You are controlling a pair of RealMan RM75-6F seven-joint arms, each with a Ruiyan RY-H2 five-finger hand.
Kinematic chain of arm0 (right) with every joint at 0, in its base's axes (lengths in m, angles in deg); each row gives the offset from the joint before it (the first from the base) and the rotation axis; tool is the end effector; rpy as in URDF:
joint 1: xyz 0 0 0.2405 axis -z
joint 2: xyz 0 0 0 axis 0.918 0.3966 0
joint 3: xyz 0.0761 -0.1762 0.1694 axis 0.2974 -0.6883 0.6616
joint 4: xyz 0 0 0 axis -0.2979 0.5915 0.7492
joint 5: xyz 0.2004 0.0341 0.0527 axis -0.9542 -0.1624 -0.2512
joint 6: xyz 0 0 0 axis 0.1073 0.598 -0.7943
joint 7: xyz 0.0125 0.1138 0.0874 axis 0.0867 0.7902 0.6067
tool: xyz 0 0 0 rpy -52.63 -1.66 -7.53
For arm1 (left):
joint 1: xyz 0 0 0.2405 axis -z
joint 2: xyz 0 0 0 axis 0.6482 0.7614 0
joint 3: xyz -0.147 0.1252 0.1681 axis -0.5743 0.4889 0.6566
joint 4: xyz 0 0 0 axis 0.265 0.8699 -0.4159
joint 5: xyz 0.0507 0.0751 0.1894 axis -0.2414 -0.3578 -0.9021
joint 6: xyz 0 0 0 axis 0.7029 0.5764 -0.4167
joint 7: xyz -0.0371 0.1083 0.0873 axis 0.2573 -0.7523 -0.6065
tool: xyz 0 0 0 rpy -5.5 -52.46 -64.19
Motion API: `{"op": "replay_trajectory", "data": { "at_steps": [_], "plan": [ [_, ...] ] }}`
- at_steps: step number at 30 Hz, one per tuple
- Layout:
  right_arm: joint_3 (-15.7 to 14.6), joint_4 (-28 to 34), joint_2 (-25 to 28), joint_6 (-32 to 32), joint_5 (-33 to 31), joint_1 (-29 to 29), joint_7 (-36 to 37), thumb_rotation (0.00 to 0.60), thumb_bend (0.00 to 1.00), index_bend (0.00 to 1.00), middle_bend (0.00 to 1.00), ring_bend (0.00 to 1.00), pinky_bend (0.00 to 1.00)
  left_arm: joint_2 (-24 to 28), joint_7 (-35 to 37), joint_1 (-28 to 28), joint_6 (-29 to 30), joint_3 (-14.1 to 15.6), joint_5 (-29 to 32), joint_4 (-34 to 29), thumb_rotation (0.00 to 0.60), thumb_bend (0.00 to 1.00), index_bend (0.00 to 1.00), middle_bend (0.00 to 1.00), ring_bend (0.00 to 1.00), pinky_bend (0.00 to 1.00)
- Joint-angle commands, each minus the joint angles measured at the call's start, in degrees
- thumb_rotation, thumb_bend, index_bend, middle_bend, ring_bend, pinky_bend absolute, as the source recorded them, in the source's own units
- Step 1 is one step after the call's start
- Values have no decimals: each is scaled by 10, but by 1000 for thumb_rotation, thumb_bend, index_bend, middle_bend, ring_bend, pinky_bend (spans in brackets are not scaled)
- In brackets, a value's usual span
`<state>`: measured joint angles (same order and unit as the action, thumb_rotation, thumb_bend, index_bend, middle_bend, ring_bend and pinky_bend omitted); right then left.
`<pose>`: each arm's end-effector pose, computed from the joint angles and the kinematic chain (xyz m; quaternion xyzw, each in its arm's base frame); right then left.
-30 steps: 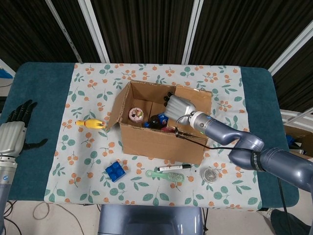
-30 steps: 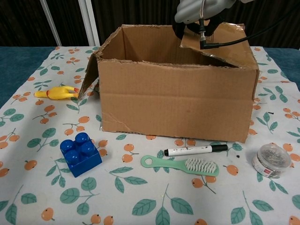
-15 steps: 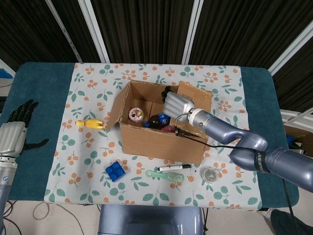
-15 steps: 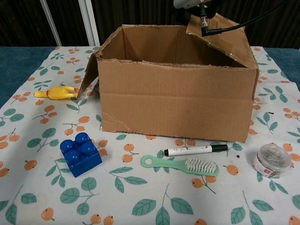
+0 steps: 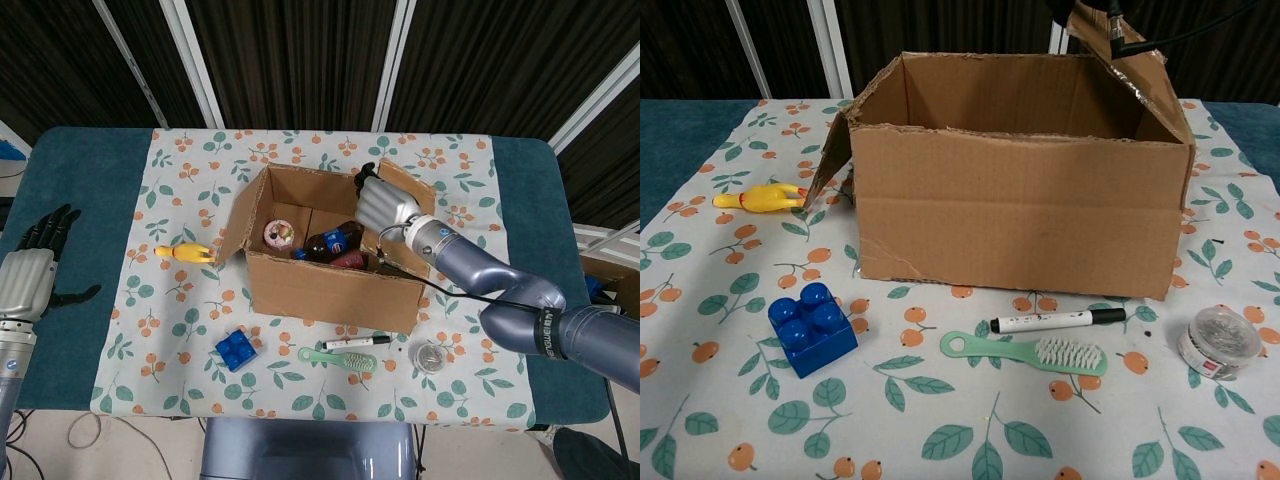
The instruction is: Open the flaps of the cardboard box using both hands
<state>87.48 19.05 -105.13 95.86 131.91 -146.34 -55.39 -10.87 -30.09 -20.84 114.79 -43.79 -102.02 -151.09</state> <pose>-0.0243 -0.4353 0.1212 0.8811 0.1555 0.0640 0.4420 -0.2572 0.2766 0.1732 -0.5867 -0.4023 -0.4194 0.5639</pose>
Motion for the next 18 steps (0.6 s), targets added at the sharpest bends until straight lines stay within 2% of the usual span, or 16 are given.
{"op": "replay_trajectory", "data": {
  "at_steps": [1,8,18],
  "plan": [
    [-26,26,16,22,-39,-15,-32,600,1000,514,326,191,233,0,0,0,0,0,-2,-1,600,111,0,0,0,109],
    [-58,60,35,51,-89,-36,-68,600,1000,513,326,191,233,2,-1,-1,3,0,-8,-6,600,111,0,0,0,108],
    [-85,96,59,76,-129,-56,-90,600,1000,513,326,191,233,5,-1,-3,11,-2,-15,-10,600,111,0,0,0,108]
  ]
}}
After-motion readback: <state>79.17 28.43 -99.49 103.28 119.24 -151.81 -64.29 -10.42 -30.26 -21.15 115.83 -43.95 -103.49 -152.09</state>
